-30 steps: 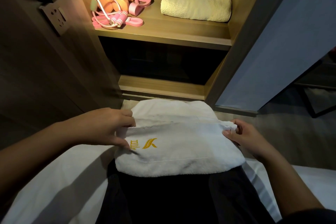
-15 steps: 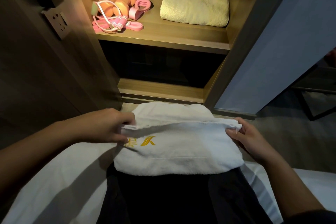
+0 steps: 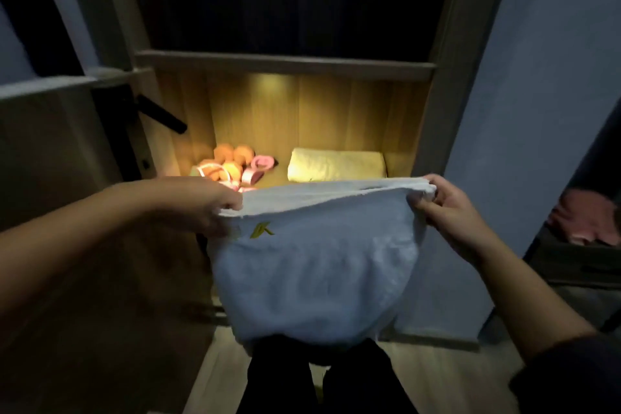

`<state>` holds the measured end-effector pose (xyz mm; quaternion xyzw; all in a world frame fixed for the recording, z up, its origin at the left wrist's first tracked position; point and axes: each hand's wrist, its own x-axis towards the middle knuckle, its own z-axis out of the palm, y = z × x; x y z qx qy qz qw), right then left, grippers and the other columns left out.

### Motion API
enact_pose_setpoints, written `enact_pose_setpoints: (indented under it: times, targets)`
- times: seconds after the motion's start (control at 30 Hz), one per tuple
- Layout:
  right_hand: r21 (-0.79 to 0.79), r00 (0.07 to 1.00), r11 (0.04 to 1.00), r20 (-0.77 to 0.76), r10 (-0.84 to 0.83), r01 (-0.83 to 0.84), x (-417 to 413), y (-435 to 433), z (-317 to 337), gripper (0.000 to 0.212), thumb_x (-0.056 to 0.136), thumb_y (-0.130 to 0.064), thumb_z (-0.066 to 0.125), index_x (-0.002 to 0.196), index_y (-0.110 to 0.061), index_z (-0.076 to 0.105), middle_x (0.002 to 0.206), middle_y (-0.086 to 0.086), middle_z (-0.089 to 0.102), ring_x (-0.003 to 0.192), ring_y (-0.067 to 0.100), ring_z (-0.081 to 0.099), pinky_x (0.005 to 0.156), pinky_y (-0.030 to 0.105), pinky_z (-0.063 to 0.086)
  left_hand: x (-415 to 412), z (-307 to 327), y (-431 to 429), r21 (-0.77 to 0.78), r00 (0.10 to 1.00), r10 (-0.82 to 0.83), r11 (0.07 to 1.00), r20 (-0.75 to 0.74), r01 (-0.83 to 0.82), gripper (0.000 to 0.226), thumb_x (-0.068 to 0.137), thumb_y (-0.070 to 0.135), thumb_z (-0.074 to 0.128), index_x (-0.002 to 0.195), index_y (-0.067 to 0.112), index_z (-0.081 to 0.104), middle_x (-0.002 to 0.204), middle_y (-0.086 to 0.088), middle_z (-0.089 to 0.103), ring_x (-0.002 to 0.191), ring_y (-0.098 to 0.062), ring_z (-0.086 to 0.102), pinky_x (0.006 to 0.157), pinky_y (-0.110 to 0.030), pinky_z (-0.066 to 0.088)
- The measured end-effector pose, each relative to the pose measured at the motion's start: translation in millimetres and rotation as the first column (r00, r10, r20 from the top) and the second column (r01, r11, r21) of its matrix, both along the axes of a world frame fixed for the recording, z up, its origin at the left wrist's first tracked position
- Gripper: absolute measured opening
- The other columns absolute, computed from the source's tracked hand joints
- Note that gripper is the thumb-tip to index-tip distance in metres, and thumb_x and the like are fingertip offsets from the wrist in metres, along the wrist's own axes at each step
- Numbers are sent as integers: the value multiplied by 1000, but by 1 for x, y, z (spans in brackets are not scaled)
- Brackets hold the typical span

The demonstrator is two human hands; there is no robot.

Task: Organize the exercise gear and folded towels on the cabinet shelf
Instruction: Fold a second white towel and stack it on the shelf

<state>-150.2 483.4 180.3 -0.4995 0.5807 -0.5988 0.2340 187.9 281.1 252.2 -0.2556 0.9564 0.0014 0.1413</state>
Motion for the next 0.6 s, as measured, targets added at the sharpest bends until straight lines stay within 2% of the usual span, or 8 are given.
enact_pose_setpoints:
  times: [0.03,0.1,0.2,0.27,0.37,0.43,0.53,0.6]
  targets:
    - [-49,999,998,-7,-33,32,-5,-12,18,21,80,-47,74,90,-30,67,86,-3,68,81,11,64,70,28,53,-8,20,-3,-53,1000,28,998,-12,-28,18,90,37,64,86,27,50,85,5,57,79,-15,54,73,-30,44]
    - [-149,993,983,-20,-113,109,-16,-35,50,13,86,-41,71,90,-30,67,90,-1,68,86,16,63,78,38,51,-25,58,-3,-124,996,78,989,-42,-83,27,92,50,57,89,23,59,86,3,63,79,-17,57,71,-31,45]
    - [-246,979,955,-74,-189,166,-33,-60,88,1,89,-31,67,88,-32,66,87,-8,68,83,10,61,78,34,50,-47,96,0,-261,992,123,958,-8,-121,41,90,58,53,91,19,62,87,-1,64,81,-22,59,66,-29,42]
    - [-272,966,939,-94,-241,208,-46,-66,104,2,87,-33,66,86,-31,65,86,-6,67,82,11,59,76,33,48,-57,108,1,-289,993,115,950,-21,-116,37,88,56,58,84,20,60,85,-1,64,81,-23,60,66,-29,42]
    - [-257,947,928,-104,-305,271,-66,-71,113,9,92,-22,65,85,-23,60,90,7,63,85,21,55,79,42,45,-65,115,2,-96,988,114,988,-106,-124,24,88,44,66,77,23,60,81,4,64,81,-19,61,69,-28,46]
    - [-222,943,936,-129,-307,274,-72,-76,118,12,94,-17,63,85,-21,58,91,8,62,85,23,55,79,43,45,-68,116,1,43,983,129,991,-130,-125,15,90,38,65,82,26,62,88,5,66,86,-17,63,74,-27,48]
    - [-187,943,949,-170,-286,254,-70,-83,125,11,94,-20,64,85,-21,58,85,-2,64,76,12,58,69,28,48,-69,113,-5,85,987,142,987,-78,-135,5,93,31,63,92,26,61,93,4,65,81,-12,61,68,-21,49]
    - [-196,934,943,-187,-306,270,-68,-87,132,10,94,-24,63,86,-24,58,83,-8,64,71,4,58,58,17,46,-68,113,-12,79,983,134,989,-122,-125,7,91,29,66,93,27,60,92,6,63,79,-9,59,64,-18,48]
